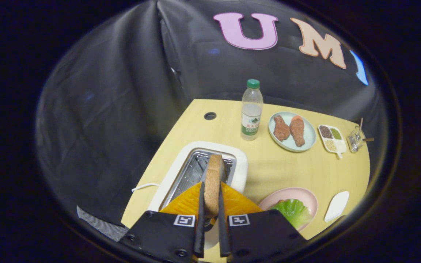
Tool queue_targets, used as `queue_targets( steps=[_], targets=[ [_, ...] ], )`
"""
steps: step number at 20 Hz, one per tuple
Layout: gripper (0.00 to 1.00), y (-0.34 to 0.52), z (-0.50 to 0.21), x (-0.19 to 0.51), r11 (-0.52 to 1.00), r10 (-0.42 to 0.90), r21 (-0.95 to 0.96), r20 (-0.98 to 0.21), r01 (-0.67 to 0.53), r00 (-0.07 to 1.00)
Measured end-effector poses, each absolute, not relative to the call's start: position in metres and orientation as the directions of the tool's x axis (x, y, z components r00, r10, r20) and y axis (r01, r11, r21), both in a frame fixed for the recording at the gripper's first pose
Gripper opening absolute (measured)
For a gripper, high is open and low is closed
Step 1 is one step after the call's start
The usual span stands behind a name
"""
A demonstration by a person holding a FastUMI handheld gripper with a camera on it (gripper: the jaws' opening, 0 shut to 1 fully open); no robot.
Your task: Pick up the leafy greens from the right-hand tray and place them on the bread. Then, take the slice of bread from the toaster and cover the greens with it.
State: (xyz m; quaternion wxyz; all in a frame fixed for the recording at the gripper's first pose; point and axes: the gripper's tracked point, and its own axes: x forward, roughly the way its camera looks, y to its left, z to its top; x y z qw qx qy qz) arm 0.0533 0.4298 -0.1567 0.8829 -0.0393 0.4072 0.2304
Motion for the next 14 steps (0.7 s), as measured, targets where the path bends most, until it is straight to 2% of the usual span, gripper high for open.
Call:
queue_targets(
  steps=[2,4,6,10,14],
  targets=[
    [0.2,0.426,-0.16,0.051,0.896,0.36,0.125,-0.766,-0.426,0.533],
    [0.2,0.425,-0.16,0.05,0.899,0.362,0.143,-0.774,-0.413,0.519],
    [0.12,0.431,-0.158,0.047,0.891,0.394,0.186,-0.77,-0.414,0.503],
    [0.12,0.431,-0.151,0.046,0.873,0.452,0.268,-0.756,-0.407,0.473],
    [0.12,0.424,-0.116,0.063,0.866,0.494,0.329,-0.681,-0.377,0.54]
  ],
)
